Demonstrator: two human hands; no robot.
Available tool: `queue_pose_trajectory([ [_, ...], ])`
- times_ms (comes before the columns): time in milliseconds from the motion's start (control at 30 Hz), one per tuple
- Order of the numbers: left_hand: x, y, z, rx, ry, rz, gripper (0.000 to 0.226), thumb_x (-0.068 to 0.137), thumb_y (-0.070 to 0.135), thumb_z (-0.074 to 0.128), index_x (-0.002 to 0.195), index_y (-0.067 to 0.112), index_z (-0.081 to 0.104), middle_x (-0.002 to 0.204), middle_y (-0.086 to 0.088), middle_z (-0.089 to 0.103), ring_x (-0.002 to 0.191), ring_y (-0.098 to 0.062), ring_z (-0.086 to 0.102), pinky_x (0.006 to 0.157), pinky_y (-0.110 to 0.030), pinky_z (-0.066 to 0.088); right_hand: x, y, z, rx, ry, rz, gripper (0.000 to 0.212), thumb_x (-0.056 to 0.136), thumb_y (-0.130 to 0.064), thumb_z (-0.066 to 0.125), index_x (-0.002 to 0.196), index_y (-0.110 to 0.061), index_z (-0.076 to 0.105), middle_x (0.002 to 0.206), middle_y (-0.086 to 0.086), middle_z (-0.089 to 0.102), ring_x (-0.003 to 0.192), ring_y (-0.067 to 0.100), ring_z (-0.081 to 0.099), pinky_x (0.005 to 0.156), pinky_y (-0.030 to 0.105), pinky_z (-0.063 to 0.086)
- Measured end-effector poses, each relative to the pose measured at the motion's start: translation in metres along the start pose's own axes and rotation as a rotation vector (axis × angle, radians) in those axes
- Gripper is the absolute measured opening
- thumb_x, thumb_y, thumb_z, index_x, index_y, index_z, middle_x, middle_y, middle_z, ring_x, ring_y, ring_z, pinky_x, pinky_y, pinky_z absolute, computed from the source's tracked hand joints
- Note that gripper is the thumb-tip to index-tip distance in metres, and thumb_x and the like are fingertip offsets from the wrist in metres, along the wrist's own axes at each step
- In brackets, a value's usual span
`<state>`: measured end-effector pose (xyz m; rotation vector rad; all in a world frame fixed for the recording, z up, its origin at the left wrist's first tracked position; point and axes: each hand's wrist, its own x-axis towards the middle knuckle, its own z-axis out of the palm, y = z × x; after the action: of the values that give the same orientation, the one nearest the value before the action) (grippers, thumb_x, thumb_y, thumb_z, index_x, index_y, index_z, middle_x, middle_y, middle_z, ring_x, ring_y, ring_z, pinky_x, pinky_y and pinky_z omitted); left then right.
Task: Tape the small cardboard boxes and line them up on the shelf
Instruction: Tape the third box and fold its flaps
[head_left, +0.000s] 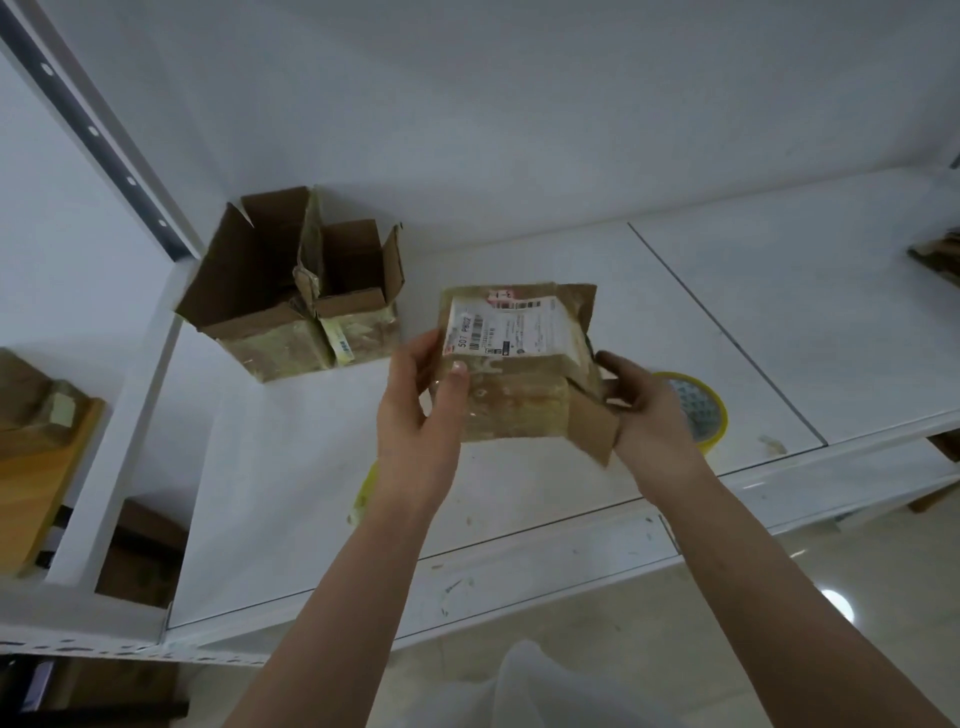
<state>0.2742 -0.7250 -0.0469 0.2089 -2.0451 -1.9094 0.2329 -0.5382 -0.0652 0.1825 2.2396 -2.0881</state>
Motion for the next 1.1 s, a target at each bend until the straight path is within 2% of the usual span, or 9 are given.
queue_pose_trajectory([
  [133, 0.013, -0.007, -0.011, 0.51, -0.027, -0.065, 0.031, 0.096, 0.029, 0.057, 0.124, 0.021, 0.064, 0.131, 0.005, 0.055, 0.124, -0.012, 0.05, 0.098, -0.023, 0.037, 0.006, -0.01, -0.009, -0.2, 0.078, -0.193, 0.047, 0.089, 0.004, 0.062, 0.125, -0.027, 0.064, 0.086, -0.013, 0.067, 0.074, 0.006, 0.07, 0.065, 0.027, 0.059],
  [233, 0.014, -0.002, -0.01, 0.503, -0.043, -0.047, 0.033, 0.094, 0.046, 0.055, 0.117, 0.026, 0.067, 0.122, 0.013, 0.06, 0.12, -0.008, 0.053, 0.096, -0.02, 0.037, 0.004, -0.013, -0.003, -0.392, 0.02, -0.266, 0.055, 0.092, 0.0, 0.06, 0.142, -0.018, 0.049, 0.113, 0.002, 0.067, 0.098, 0.025, 0.067, 0.087, 0.046, 0.056],
  [400, 0.015, 0.006, 0.005, 0.845, -0.219, -0.062, 0.081, 0.076, 0.077, 0.055, 0.137, 0.025, 0.046, 0.13, 0.007, 0.055, 0.116, -0.016, 0.055, 0.097, -0.041, 0.048, -0.001, -0.015, 0.005, -0.548, 0.037, -0.338, 0.056, 0.093, -0.009, 0.061, 0.145, -0.015, 0.043, 0.123, 0.01, 0.062, 0.104, 0.025, 0.064, 0.095, 0.043, 0.051],
  [600, 0.018, 0.006, 0.01, 0.792, -0.226, -0.099, 0.042, 0.092, 0.03, 0.058, 0.131, 0.019, 0.052, 0.1, 0.008, 0.063, 0.09, -0.013, 0.063, 0.074, -0.023, 0.048, 0.0, -0.011, -0.001, -0.604, 0.072, -0.314, 0.058, 0.093, -0.013, 0.061, 0.147, -0.014, 0.039, 0.126, 0.008, 0.06, 0.11, 0.024, 0.061, 0.097, 0.04, 0.05],
  [667, 0.019, 0.007, 0.009, 0.733, -0.185, -0.064, 0.034, 0.094, 0.019, 0.055, 0.128, 0.017, 0.056, 0.094, 0.006, 0.062, 0.081, -0.01, 0.061, 0.065, -0.016, 0.044, 0.001, -0.008, -0.003, -0.548, 0.105, -0.239, 0.07, 0.091, -0.015, 0.066, 0.15, -0.014, 0.03, 0.111, -0.004, 0.063, 0.099, 0.018, 0.064, 0.091, 0.038, 0.053],
  [800, 0.024, 0.004, 0.009, 0.692, -0.135, 0.013, 0.035, 0.096, 0.013, 0.053, 0.13, 0.015, 0.055, 0.099, 0.003, 0.064, 0.075, -0.007, 0.059, 0.06, -0.005, 0.037, 0.008, 0.003, 0.0, -0.475, 0.093, -0.134, 0.087, 0.081, -0.025, 0.078, 0.148, -0.013, 0.023, 0.087, -0.027, 0.044, 0.071, -0.009, 0.052, 0.057, 0.004, 0.043],
  [900, 0.028, -0.002, 0.003, 0.692, -0.12, 0.021, 0.035, 0.096, 0.013, 0.053, 0.131, 0.014, 0.055, 0.106, -0.001, 0.067, 0.078, -0.009, 0.06, 0.062, -0.006, 0.039, 0.014, 0.005, 0.004, -0.486, 0.03, -0.05, 0.074, 0.081, -0.03, 0.077, 0.139, -0.015, 0.034, 0.088, -0.018, 0.047, 0.079, 0.009, 0.058, 0.061, 0.013, 0.047],
  [967, 0.032, -0.006, -0.002, 0.686, -0.131, 0.015, 0.034, 0.096, 0.014, 0.054, 0.13, 0.014, 0.056, 0.102, 0.002, 0.067, 0.073, -0.005, 0.059, 0.06, -0.002, 0.039, 0.018, 0.004, 0.007, -0.427, -0.026, 0.03, 0.068, 0.086, -0.024, 0.074, 0.138, -0.024, 0.03, 0.09, -0.006, 0.059, 0.065, 0.023, 0.069, 0.054, 0.029, 0.056],
  [1100, 0.048, -0.007, -0.013, 0.712, -0.153, 0.049, 0.034, 0.096, 0.032, 0.058, 0.128, 0.019, 0.057, 0.099, 0.011, 0.065, 0.08, 0.0, 0.059, 0.07, -0.01, 0.044, 0.034, -0.007, 0.016, -0.381, -0.05, 0.013, 0.067, 0.087, -0.009, 0.069, 0.136, -0.029, 0.027, 0.097, 0.005, 0.062, 0.055, 0.029, 0.069, 0.043, 0.03, 0.055],
])
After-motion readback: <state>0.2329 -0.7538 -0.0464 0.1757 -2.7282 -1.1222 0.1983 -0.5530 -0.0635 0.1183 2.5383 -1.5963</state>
